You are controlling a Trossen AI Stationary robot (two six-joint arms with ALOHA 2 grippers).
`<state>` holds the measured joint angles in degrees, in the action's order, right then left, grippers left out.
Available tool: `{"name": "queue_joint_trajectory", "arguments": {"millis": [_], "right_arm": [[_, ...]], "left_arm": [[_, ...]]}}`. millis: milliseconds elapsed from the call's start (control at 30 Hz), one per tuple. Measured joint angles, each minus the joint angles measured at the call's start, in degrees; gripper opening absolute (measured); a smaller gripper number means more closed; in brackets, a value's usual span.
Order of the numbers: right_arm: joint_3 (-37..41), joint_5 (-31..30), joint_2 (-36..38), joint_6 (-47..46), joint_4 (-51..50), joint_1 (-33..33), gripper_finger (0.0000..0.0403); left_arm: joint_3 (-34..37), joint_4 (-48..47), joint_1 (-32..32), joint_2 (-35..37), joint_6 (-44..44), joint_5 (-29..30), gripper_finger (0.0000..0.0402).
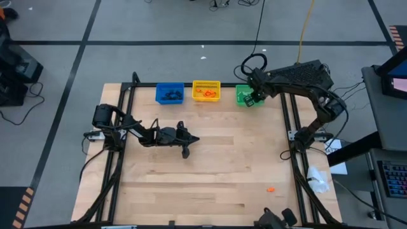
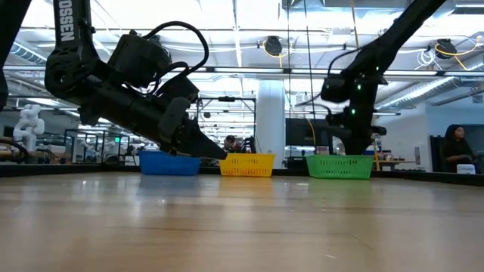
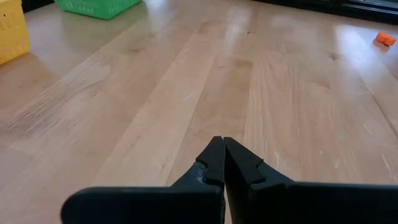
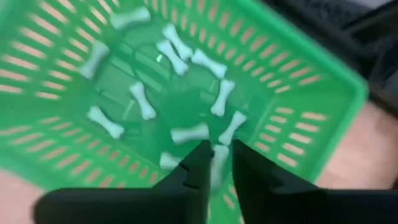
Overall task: Sort Halloween decoration
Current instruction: Put the white bone toy into the green bin, then put the orange skeleton toy into the yellow bin
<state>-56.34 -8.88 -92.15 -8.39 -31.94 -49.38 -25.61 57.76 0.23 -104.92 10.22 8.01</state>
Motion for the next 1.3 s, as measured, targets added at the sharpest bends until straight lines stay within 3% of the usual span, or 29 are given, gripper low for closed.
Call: {"name": "queue_joint_trajectory", "arguments": {"millis": [200,300,400,567,767,1000,1300], "right_arm": [[-1.1,0.1,6.7,3.3,-2.0,2.3,0.0129],[-1.1,0.0,10.8,4.5,-5.7,5.4,0.0136],[-1.0,-0.1,14.6,4.6,-10.4,10.9,0.0108],[1.7,0.0,20.8,1.7,-14.1,23.6,0.0021],[3.9,-0.2,23.7,-8.5,-23.1,40.3,0.0011],[7.3,0.3,23.8,-26.5,-26.0,57.5,0.0006],[10.0,9.3,22.7,-44.0,-22.3,77.6,0.0086]], "left_arm": [[0.0,0.0,-0.1,0.0,0.0,0.0,0.0000],[0.0,0.0,-0.4,0.0,-0.1,0.0,0.0000],[0.0,0.0,-0.8,0.0,-0.1,0.0,0.0000],[0.0,0.0,-1.3,0.0,-0.2,0.0,0.0000],[0.0,0.0,-1.3,0.0,-0.2,0.0,0.0000],[0.0,0.2,-1.3,0.0,-0.2,0.0,0.0000],[0.0,0.2,-1.3,0.0,-0.2,0.0,0.0000]]}}
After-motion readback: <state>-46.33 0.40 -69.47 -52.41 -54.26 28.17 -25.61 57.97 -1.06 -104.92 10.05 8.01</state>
